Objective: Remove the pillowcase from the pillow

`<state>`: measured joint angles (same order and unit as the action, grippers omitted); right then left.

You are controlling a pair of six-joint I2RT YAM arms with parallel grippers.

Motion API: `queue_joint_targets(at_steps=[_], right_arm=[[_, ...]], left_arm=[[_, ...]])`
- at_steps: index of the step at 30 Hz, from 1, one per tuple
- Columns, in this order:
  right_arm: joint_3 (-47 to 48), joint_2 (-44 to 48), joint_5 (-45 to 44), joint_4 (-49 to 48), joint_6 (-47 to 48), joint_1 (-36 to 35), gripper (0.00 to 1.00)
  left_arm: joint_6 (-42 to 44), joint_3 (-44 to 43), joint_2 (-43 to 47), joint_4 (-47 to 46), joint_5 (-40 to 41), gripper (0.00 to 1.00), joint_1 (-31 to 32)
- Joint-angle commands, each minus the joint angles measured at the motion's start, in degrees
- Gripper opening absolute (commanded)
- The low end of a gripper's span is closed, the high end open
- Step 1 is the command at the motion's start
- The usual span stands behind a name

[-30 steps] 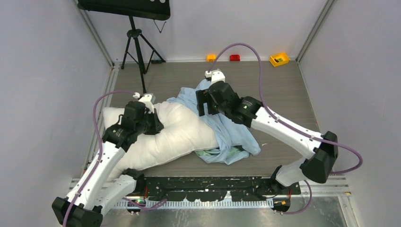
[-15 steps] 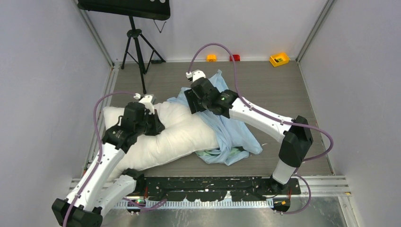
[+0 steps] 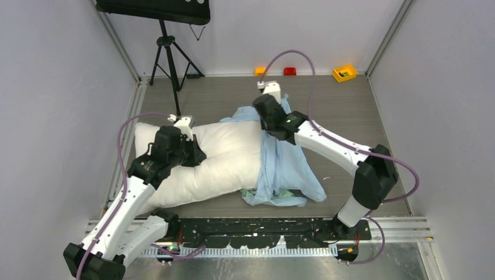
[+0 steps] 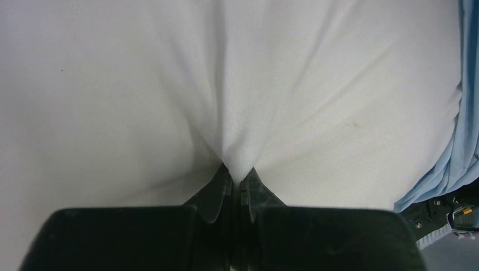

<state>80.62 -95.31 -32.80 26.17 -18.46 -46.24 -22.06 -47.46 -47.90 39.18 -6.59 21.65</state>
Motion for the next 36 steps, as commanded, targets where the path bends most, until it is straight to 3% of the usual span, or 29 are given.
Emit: queue_joint_targets(at_steps=[1,22,27,32,36], right_arm=[[-5.8,9.6,-6.5,-0.5,-4.3,10.7,0.00],[-13.6,22.4,9.9,-1.5,-16.4,33.3,0.00],[-15.9,25.8,8.6,-2.5,-18.2,38.0,0.00],[-19.4,30.3,4.6,-2.6,-24.7,42.6,0.00],[-20.5,32.6,3.1,-2.4,-27.3,43.7,0.00]], left_arm=[[1.4,1.1,-0.5,5.1,2.5,0.00,-0.1],[1.4,1.2,0.9,5.6,6.2,0.00,-0.1],[1.6,1.2,2.2,6.3,11.4,0.00,-0.1],[-1.7,-1.2,5.3,11.0,27.3,0.00,-0.3],[-1.8,0.5,10.6,9.3,29.5,0.00,-0.3]])
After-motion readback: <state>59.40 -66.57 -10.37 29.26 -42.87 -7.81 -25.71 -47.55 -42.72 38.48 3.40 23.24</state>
